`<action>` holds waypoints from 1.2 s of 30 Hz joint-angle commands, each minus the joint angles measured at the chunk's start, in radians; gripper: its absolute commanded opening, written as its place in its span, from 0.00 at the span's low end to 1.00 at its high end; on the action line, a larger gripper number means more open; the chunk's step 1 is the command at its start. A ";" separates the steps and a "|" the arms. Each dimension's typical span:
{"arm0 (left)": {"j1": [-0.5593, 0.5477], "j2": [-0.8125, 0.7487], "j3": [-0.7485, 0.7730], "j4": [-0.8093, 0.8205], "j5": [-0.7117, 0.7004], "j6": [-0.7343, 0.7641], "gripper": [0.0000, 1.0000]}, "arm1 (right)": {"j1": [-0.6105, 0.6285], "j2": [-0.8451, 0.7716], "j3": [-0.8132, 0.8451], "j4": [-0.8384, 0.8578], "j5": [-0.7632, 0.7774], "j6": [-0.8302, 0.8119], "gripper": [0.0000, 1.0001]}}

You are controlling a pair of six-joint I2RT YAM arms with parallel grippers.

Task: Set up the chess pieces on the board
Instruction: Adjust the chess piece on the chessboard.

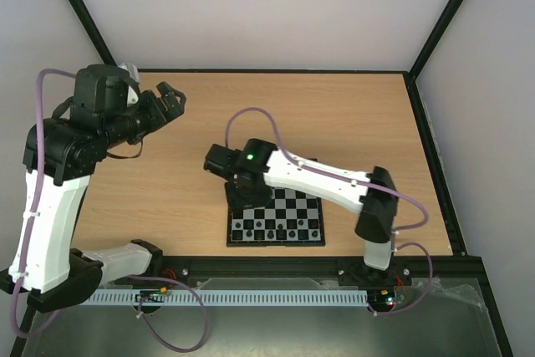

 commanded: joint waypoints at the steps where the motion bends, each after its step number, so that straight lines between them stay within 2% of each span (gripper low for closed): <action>1: 0.006 0.013 0.017 -0.019 0.012 0.040 0.99 | 0.004 -0.120 -0.142 -0.061 -0.007 0.102 0.45; 9: 0.006 0.017 0.010 -0.015 0.035 0.052 0.99 | 0.020 -0.155 -0.247 0.031 -0.052 0.162 0.39; 19: 0.006 0.012 -0.016 -0.019 0.054 0.074 0.99 | 0.024 -0.068 -0.259 0.125 -0.111 0.186 0.34; 26: 0.006 -0.005 -0.038 -0.025 0.055 0.079 0.99 | 0.052 -0.006 -0.238 0.118 -0.111 0.199 0.32; 36: 0.006 -0.033 -0.094 -0.009 0.064 0.083 0.99 | 0.074 0.004 -0.277 0.114 -0.105 0.230 0.31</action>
